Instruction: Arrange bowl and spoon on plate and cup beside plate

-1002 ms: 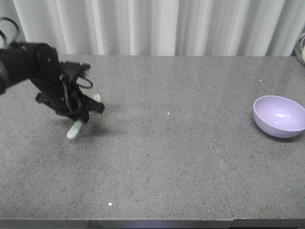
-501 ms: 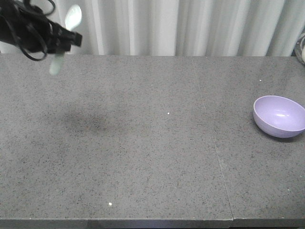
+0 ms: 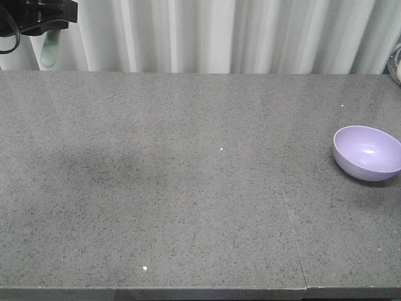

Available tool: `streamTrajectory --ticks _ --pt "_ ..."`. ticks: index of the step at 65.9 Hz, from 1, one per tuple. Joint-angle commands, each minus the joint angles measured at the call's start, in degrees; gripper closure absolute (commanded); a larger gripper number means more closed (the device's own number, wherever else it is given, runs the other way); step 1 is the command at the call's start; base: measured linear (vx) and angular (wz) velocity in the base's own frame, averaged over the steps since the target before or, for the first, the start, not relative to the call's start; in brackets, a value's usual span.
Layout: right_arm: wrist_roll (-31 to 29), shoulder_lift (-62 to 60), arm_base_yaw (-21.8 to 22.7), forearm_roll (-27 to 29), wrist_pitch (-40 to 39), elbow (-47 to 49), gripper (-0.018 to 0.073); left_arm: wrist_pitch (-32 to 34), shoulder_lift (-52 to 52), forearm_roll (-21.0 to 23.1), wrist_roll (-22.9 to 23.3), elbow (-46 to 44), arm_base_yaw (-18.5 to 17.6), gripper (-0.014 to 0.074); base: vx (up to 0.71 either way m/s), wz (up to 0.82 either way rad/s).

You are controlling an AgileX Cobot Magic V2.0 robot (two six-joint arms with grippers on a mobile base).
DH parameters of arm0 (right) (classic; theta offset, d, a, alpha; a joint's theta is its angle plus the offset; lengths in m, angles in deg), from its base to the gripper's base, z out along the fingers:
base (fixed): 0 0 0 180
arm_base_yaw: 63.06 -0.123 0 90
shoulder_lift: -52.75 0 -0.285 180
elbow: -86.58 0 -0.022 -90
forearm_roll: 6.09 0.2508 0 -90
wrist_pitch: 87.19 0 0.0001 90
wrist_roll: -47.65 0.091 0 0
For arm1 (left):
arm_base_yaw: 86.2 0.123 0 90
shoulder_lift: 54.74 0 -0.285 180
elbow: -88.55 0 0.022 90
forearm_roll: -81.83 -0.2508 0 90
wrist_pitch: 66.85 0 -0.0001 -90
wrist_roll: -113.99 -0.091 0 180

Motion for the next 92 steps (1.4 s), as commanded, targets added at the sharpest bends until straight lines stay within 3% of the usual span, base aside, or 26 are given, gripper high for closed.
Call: streamTrajectory --ticks 1,12,27,62,79,92 --pt "0.3 3.2 4.0 1.8 -0.9 2.2 0.0021 4.0 2.1 2.3 0.2 -1.7 -0.1 0.0604 0.0 0.0" --pt "-4.6 10.5 8.7 7.1 2.6 2.2 0.0021 4.0 2.1 2.7 0.1 -1.7 -0.1 0.0604 0.0 0.0" --pt "-10.2 19.3 11.9 13.5 1.9 2.2 0.0021 4.0 2.1 2.7 0.1 -1.7 -0.1 0.0604 0.0 0.0" --pt "-17.5 33.2 11.8 19.3 1.7 2.2 0.0021 4.1 2.0 2.7 -1.5 -1.7 -0.1 0.0604 0.0 0.0" --pt "-17.8 36.3 11.7 19.5 3.4 2.2 0.0022 4.1 2.0 2.7 -1.5 -1.7 -0.1 0.0604 0.0 0.0" --pt "-17.8 36.4 11.7 19.4 3.6 2.2 0.0132 4.1 2.0 2.7 -1.5 -1.7 -0.1 0.0604 0.0 0.0"
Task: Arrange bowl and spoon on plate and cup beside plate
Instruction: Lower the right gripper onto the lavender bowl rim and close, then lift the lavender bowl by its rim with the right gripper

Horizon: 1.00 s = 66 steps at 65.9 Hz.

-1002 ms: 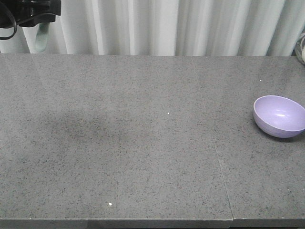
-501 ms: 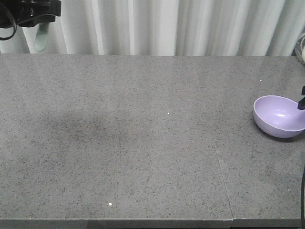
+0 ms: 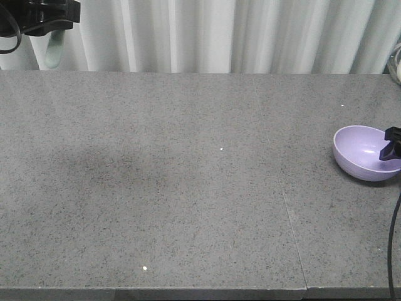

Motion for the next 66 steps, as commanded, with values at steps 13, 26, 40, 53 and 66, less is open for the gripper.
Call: streamTrajectory --ticks 13,26,40,53,66 --pt "-0.3 -2.5 0.3 1.1 -0.3 2.0 0.0397 4.1 2.0 1.0 0.1 -1.7 -0.2 0.0604 0.0 0.0" --pt "-0.3 -2.5 0.3 1.2 -0.3 2.0 0.0571 4.1 2.0 1.0 0.1 -1.7 -0.2 0.0604 0.0 0.0" --pt "-3.0 -2.7 0.4 7.1 -0.2 2.0 0.0568 4.1 2.0 1.0 0.1 -1.7 -0.2 0.0604 0.0 0.0" --pt "-13.2 -5.7 0.4 22.8 3.6 2.0 0.0568 4.1 2.0 1.0 0.1 -1.7 -0.2 0.0604 0.0 0.0" --pt "-25.1 -12.6 0.4 40.5 15.8 2.0 0.0566 4.1 2.0 1.0 0.1 -1.7 -0.2 0.0604 0.0 0.0"
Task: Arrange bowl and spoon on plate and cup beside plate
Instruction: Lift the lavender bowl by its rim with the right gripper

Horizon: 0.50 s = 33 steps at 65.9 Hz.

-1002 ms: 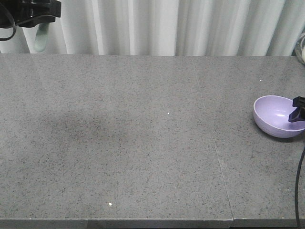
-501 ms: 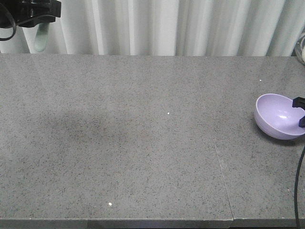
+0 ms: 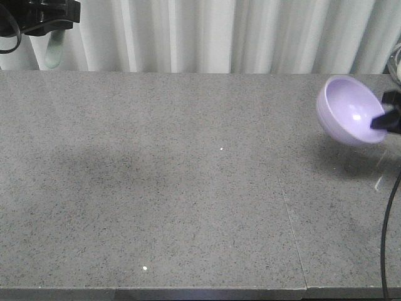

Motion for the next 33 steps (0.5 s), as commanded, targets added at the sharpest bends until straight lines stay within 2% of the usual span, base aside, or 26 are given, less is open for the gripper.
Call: streamTrajectory --ticks 1,8,15,33 --pt "-7.0 -6.7 0.4 12.6 7.2 2.0 0.0565 4.1 2.0 1.0 0.2 -1.7 -0.2 0.0604 0.0 0.0" --pt "-9.0 -12.1 0.3 18.6 12.0 2.0 0.0564 4.1 2.0 1.0 0.2 -1.7 -0.2 0.0604 0.0 0.0" --pt "-8.8 -17.2 0.3 21.6 15.1 2.0 0.0564 3.9 2.0 1.0 0.2 -1.7 -0.2 0.0604 0.0 0.0" --pt "-8.5 -25.1 0.3 21.9 16.1 2.0 0.0564 3.5 2.0 1.0 0.2 -1.7 -0.2 0.0604 0.0 0.0"
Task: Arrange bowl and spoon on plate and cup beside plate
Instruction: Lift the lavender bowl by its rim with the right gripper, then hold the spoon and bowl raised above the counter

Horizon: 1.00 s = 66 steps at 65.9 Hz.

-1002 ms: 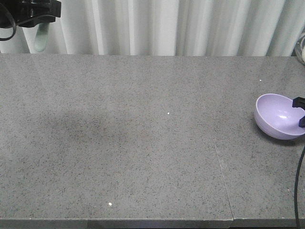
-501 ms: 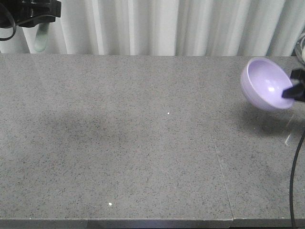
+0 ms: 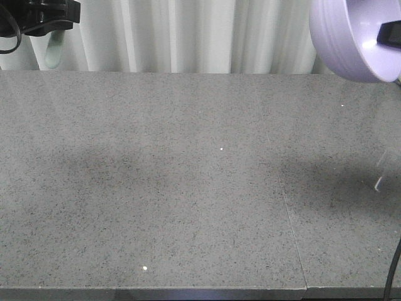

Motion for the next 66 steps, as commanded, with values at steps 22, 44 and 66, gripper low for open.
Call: streamTrajectory --ticks 22,44,66 --pt "-0.6 -4.2 0.3 4.3 0.8 1.7 0.0564 3.7 2.0 1.0 0.2 -1.7 -0.2 0.0604 0.0 0.0" --pt "-0.6 -4.2 0.3 4.3 0.8 1.7 0.0564 3.7 2.0 1.0 0.2 -1.7 -0.2 0.0604 0.0 0.0" --pt "-0.6 -4.2 0.3 4.3 0.8 1.7 0.0564 3.7 2.0 1.0 0.2 -1.7 -0.2 0.0604 0.0 0.0"
